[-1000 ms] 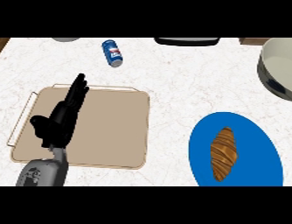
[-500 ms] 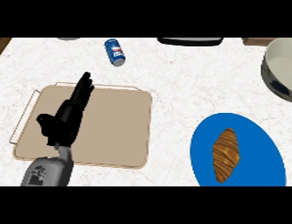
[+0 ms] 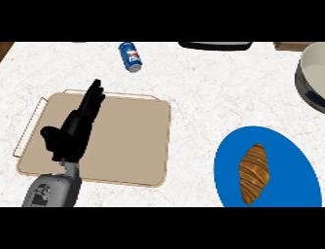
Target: Pick the lemon from the plate and place it in the bowl
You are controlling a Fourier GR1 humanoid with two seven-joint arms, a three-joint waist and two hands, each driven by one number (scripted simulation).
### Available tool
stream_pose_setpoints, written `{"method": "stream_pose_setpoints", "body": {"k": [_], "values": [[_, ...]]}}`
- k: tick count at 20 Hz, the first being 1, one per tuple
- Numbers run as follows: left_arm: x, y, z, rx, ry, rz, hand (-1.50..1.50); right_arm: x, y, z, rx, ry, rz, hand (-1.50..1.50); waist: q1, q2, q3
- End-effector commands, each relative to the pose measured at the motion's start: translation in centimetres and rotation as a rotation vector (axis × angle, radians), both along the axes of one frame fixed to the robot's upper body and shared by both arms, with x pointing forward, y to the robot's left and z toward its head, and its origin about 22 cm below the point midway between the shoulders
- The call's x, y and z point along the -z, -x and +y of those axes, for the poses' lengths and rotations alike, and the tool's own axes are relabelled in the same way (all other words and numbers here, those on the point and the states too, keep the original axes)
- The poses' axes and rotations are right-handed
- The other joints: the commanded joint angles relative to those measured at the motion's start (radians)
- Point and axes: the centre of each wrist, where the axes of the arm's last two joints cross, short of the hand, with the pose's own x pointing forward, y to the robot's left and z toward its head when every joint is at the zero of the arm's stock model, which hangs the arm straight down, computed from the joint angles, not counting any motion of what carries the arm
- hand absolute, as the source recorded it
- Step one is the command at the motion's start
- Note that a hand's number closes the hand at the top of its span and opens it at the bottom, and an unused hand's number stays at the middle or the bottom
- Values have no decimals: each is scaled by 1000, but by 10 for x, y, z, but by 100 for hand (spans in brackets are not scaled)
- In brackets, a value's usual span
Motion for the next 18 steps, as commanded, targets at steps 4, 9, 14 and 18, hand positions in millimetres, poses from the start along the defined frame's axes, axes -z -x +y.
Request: {"method": "stream_pose_setpoints", "body": {"k": [4, 9, 14, 18], "values": [[2, -1, -6, 21, 10, 14, 0, 31, -4, -7, -34, -63, 227, -150, 15, 7, 1], [4, -2, -2, 6, 5, -15, 0, 45, 2, -13, -169, -195, 238, -150, 2, 4, 2], [1, -2, -10, -9, 9, -4, 0, 35, -8, -7, -199, -385, 111, -150, -1, 2, 3], [-2, -6, -5, -8, 15, -3, 0, 5, 9, -38, -178, -494, 65, -150, -16, 0, 3]]}}
